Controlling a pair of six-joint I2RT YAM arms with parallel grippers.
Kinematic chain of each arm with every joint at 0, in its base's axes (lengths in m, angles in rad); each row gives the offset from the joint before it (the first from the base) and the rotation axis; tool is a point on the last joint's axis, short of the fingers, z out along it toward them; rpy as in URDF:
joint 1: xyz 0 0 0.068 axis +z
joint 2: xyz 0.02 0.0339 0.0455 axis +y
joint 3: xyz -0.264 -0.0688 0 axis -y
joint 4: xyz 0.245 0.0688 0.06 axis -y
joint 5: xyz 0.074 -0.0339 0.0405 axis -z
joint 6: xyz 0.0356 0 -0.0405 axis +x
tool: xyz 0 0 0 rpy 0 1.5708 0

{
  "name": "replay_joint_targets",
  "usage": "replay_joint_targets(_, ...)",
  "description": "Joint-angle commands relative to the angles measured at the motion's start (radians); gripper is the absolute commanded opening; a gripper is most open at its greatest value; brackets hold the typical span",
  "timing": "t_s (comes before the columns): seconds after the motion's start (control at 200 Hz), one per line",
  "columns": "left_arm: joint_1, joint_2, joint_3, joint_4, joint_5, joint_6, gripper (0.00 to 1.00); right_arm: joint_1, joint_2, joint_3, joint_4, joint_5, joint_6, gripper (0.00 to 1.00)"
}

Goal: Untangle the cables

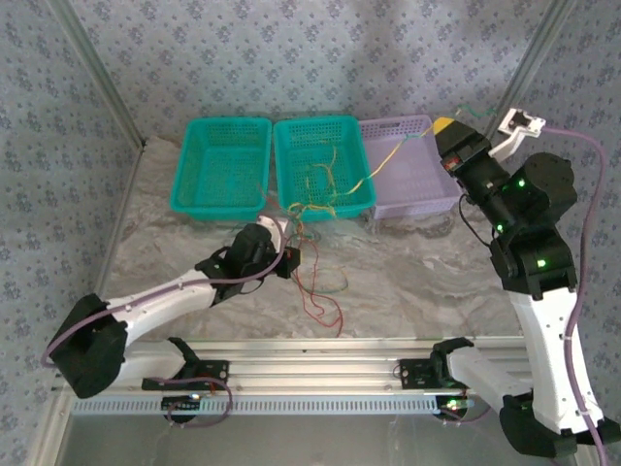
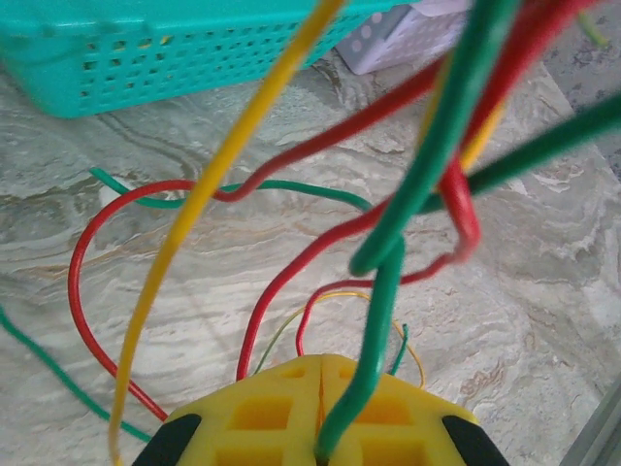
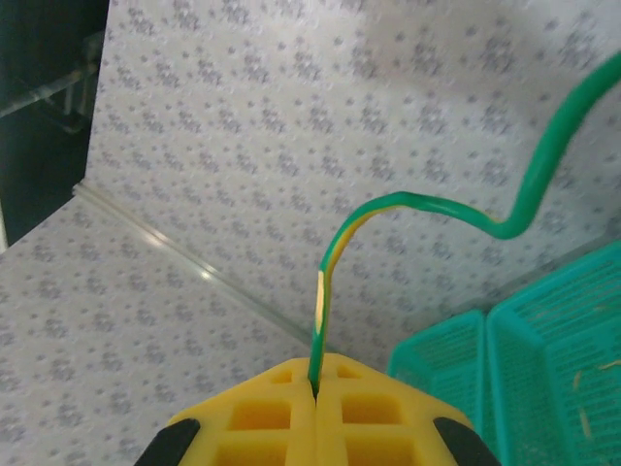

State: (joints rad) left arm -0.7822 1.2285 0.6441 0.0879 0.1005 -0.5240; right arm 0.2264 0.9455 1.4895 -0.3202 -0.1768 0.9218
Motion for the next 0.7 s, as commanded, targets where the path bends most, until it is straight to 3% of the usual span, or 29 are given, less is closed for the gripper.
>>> replay_joint_targets(0.0,0.017,-0.028,-0.009,-0.057,-0.029,-0.001,0.0,-0.006,-0.012,0.087,-0.041,0.094,-0.103,0.0)
replay_joint_targets(0.39,0.046,-0.055,-0.06,-0.144,-0.032,-0.024,0.0,-0.017,0.112,0.391,-0.126,0.066,-0.158,0.0)
replay_joint_targets(0.505,0.047,-0.077,-0.061,-0.147,-0.023,-0.045,0.0,-0.012,0.203,0.436,-0.133,0.016,-0.166,0.0)
replay_joint_targets(0.695,0.046,-0.149,-0.018,-0.186,-0.027,-0.055,0.0,0.017,0.393,0.433,-0.126,0.043,-0.268,0.0)
